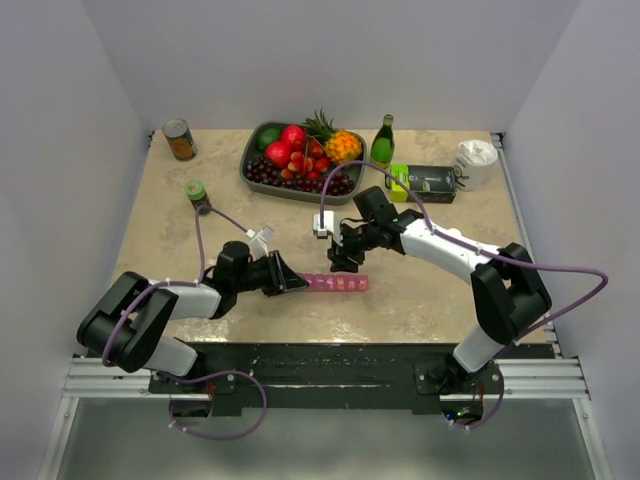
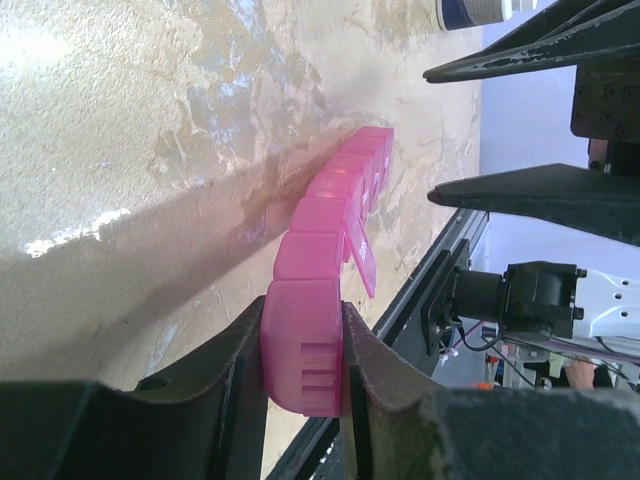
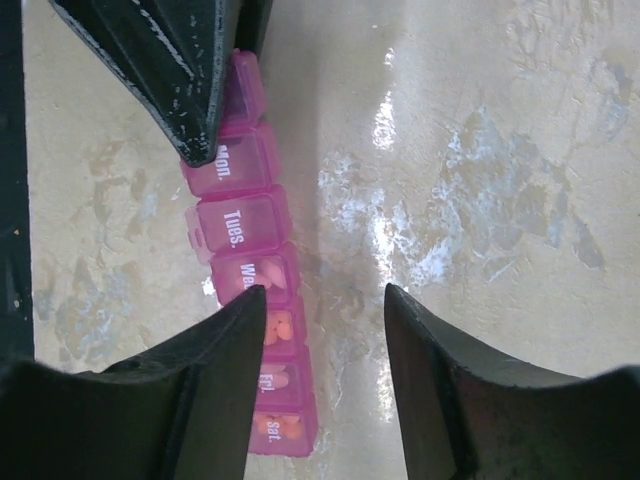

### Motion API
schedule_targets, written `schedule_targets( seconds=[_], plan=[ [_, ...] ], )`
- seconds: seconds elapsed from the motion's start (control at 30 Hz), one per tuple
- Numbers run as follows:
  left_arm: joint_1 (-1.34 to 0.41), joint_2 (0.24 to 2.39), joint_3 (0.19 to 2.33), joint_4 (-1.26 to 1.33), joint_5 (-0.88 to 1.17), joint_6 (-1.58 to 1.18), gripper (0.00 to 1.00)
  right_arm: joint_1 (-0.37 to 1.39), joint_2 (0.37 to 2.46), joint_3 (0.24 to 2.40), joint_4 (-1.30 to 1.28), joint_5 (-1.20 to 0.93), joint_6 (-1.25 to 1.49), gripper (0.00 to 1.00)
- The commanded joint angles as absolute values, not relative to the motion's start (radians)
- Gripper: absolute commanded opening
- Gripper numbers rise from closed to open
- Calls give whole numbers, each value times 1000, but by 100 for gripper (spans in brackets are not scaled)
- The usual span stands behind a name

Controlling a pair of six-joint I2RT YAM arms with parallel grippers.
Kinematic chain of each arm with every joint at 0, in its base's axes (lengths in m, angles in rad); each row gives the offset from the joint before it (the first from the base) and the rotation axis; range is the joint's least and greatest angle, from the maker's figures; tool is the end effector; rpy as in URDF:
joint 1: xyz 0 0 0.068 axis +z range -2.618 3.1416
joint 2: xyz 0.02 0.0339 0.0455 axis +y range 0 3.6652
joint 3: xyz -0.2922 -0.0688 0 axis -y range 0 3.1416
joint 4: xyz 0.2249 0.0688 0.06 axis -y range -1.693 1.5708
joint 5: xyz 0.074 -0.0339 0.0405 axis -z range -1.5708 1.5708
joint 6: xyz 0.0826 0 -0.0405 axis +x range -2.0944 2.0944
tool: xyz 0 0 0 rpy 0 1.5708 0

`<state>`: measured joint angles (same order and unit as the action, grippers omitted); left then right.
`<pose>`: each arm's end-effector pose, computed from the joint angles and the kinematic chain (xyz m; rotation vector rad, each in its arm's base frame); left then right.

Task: Sort the pills into containers

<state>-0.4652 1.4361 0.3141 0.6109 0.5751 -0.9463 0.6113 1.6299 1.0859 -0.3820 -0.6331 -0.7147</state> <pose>0.2099 -0.1556 0.1564 -0.1610 2.3292 -1.3918 0.2547 0.2382 0.2278 -1.6657 1.7110 0.7355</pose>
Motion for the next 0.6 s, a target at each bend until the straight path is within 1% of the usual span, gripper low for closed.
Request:
schedule_targets(
  seconds=[0.0, 0.03, 0.13, 0.23, 0.4, 0.57],
  plan=[
    [-462, 1451, 296, 606, 538, -926, 0, 626, 1595, 1118, -464, -733, -815, 66],
    [-462, 1453, 295, 609, 538, -930, 0, 650, 1595, 1112, -486, -745, -845, 71],
    [-460, 1460, 293, 630, 549, -943, 0, 708, 1601, 1082, -465, -680, -864, 84],
    [-460, 1463, 287, 647, 557, -954, 0, 736, 1627, 1092, -422, -624, -812, 87],
    [-460, 1468, 284, 664, 561, -962, 0, 784, 1661, 1088, -353, -520, -758, 87],
    [-460, 1476, 282, 680, 568, -969, 0, 801, 1683, 1091, -330, -477, -739, 85]
  ],
)
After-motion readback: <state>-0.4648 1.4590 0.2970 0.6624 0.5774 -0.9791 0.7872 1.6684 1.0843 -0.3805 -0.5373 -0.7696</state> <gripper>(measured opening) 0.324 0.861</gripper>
